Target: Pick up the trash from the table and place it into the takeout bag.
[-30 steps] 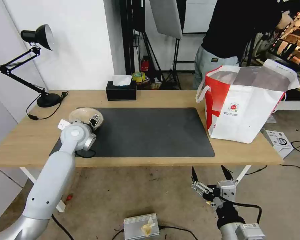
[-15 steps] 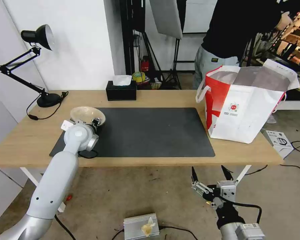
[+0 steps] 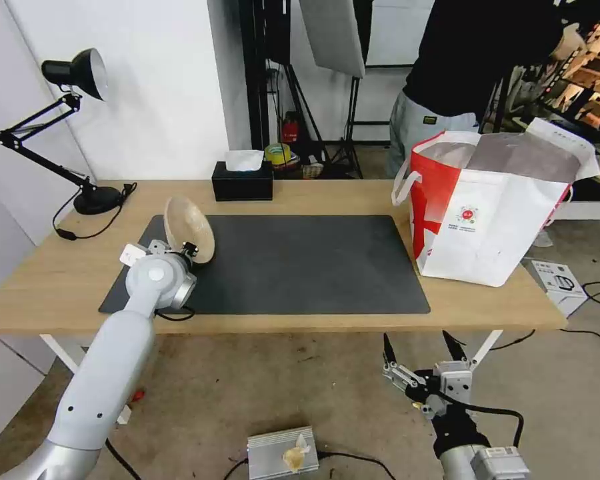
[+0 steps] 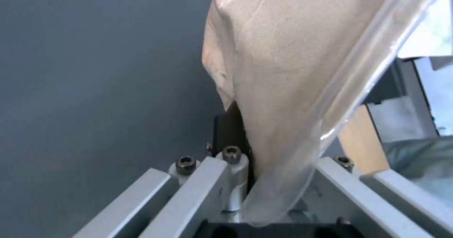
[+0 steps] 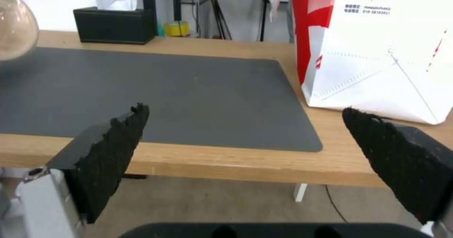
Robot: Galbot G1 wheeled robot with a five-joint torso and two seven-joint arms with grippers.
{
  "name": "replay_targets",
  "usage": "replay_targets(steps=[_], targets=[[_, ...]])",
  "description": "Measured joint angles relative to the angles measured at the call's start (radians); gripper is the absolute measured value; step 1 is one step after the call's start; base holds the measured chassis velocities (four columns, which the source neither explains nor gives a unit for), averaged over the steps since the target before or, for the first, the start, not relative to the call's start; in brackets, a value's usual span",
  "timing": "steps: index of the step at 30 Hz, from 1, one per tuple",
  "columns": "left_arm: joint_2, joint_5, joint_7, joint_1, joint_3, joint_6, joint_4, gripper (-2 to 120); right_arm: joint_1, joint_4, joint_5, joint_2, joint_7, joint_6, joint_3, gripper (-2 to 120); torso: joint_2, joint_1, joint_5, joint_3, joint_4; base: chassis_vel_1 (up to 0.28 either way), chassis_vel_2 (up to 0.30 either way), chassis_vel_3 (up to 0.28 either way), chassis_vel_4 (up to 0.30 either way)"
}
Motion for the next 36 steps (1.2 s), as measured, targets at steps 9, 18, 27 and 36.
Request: replay_targets(steps=[9, 18, 27, 36], targets=[[0.030, -0.007, 0.030, -0.037, 0.038, -0.017, -0.077, 1, 0.000, 0.000, 0.000, 0.000, 0.000, 0.000, 0.000, 100, 0.000, 0.000, 0.0002, 0.000, 0.0000, 0.000, 0.000, 0.000, 0.000], [0.037, -0.012, 0.046, -0.078, 0.077, -0.034, -0.107, 1, 0.000, 0.000, 0.000, 0.000, 0.000, 0.000, 0.000, 100, 0.000, 0.000, 0.0001, 0.000, 0.0000, 0.000, 0.000, 0.000, 0.000], [0.071, -0.022, 0.124, -0.130, 0.131, -0.061, -0.137, 1, 0.000, 0.000, 0.000, 0.000, 0.000, 0.000, 0.000, 100, 0.000, 0.000, 0.0001, 0.000, 0.0001, 0.000, 0.000, 0.000, 0.000], [0.070, -0.059, 0.236, -0.314, 0.260, -0.080, -0.098, 1, 0.000, 0.000, 0.000, 0.000, 0.000, 0.000, 0.000, 100, 0.000, 0.000, 0.0001, 0.000, 0.0001, 0.000, 0.000, 0.000, 0.000]])
